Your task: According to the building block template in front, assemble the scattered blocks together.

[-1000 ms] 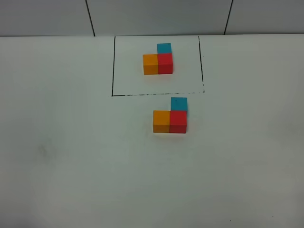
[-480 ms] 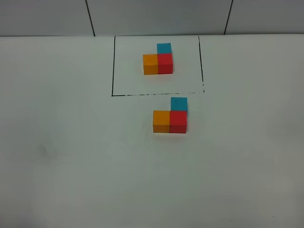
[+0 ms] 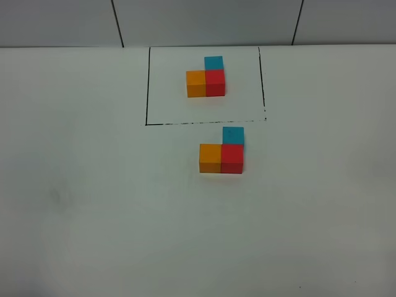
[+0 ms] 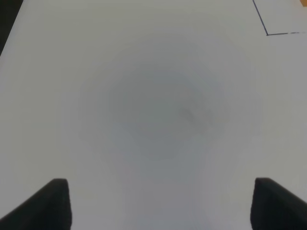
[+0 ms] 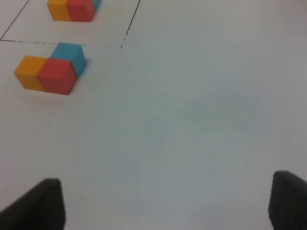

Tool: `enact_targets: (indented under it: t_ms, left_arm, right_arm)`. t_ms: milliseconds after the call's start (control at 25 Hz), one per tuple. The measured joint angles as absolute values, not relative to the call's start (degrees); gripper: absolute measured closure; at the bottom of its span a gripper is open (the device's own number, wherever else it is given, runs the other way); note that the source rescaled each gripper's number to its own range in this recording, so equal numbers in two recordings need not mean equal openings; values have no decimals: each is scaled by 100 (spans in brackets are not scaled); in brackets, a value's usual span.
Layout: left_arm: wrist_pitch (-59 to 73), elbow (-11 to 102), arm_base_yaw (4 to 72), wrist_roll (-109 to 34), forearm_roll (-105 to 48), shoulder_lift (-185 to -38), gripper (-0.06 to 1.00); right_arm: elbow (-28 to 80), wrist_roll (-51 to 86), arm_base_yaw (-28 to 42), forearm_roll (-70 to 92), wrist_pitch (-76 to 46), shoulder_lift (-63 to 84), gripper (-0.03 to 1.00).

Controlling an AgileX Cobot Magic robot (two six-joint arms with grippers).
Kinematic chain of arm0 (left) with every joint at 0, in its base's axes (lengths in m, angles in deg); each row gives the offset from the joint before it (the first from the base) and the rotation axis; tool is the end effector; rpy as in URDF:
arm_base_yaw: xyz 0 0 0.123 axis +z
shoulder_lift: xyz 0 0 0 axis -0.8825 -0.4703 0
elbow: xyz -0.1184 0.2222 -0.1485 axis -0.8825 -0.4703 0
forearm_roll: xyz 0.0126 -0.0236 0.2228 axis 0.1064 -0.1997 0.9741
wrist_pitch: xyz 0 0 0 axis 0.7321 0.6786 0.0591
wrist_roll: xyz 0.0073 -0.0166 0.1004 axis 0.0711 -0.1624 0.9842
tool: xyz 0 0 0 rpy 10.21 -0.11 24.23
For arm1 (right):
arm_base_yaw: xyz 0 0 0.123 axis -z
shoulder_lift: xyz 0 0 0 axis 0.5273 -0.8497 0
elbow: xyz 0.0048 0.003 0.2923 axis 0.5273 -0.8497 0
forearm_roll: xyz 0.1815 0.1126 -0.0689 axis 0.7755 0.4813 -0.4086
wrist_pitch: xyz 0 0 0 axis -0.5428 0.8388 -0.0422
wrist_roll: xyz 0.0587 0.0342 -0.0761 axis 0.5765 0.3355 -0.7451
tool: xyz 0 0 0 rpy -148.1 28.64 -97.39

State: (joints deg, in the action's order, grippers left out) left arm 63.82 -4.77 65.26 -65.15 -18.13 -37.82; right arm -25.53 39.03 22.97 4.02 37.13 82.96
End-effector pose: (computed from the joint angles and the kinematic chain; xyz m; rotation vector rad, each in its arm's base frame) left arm -0.0279 -0.0062 0.2605 0.0500 2.0316 0.0400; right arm -0.0263 -0.0019 0.2595 -0.1852 2.0509 0.1092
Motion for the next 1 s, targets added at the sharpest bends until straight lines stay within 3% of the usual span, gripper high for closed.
enact_targets:
  t_ms: [1000]
  left_arm:
    - [6382,-481,6526,-6520,-1813,-3782,21]
  right_arm:
    - [-2553,3911,2297,402,3713,8296,24]
